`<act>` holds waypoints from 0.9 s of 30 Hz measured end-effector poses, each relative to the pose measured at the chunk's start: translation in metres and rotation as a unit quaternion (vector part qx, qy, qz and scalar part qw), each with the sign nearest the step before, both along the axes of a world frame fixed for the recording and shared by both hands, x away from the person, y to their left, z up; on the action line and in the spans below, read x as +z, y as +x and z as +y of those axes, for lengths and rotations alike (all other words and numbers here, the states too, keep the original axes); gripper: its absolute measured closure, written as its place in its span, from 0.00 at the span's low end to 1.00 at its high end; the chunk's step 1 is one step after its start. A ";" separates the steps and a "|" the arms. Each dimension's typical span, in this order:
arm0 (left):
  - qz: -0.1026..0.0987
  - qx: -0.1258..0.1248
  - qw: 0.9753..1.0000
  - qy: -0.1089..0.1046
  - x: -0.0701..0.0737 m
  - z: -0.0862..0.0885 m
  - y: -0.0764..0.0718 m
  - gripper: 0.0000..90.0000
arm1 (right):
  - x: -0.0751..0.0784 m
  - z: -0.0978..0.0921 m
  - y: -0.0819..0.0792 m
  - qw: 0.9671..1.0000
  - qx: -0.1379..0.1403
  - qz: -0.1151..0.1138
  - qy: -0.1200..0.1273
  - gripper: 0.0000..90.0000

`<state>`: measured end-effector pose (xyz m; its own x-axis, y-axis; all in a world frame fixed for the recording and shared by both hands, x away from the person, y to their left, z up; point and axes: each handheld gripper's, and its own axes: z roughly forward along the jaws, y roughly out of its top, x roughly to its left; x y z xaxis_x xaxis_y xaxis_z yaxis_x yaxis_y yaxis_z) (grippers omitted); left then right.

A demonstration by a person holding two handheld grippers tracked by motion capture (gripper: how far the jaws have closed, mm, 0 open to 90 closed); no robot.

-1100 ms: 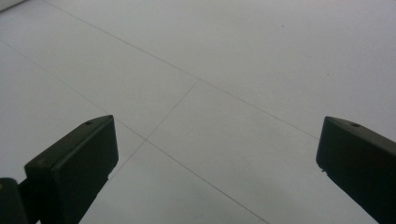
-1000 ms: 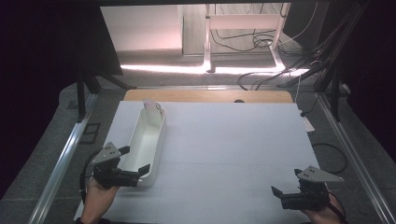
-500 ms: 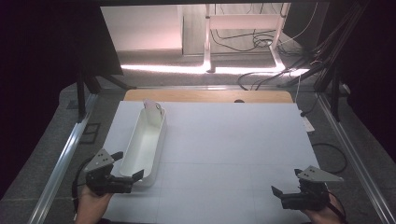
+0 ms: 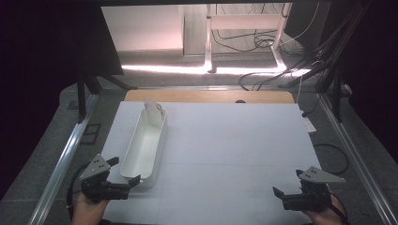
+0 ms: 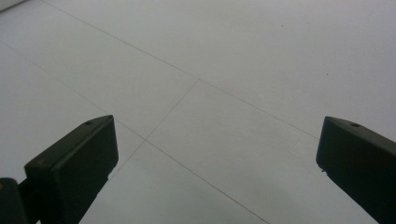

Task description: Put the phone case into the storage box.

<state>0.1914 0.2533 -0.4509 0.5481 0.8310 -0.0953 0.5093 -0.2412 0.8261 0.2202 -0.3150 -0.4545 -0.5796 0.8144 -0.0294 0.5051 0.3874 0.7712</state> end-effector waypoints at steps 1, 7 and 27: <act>0.000 0.001 1.000 0.002 0.000 0.001 -0.001 0.00 | 0.000 0.000 0.000 1.000 0.001 0.000 0.000 0.00; 0.006 0.009 1.000 0.005 -0.003 0.005 -0.006 0.00 | 0.000 0.000 0.000 1.000 0.000 0.000 0.000 0.00; 0.017 0.018 1.000 0.009 -0.010 0.015 -0.016 0.00 | 0.000 0.000 0.000 1.000 0.002 0.002 -0.002 0.00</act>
<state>0.1751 0.2684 -0.4609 0.5144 0.8518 -0.0990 0.5463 -0.2365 0.8035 0.2204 -0.3148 -0.4545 -0.5829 0.8120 -0.0299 0.5066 0.3919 0.7680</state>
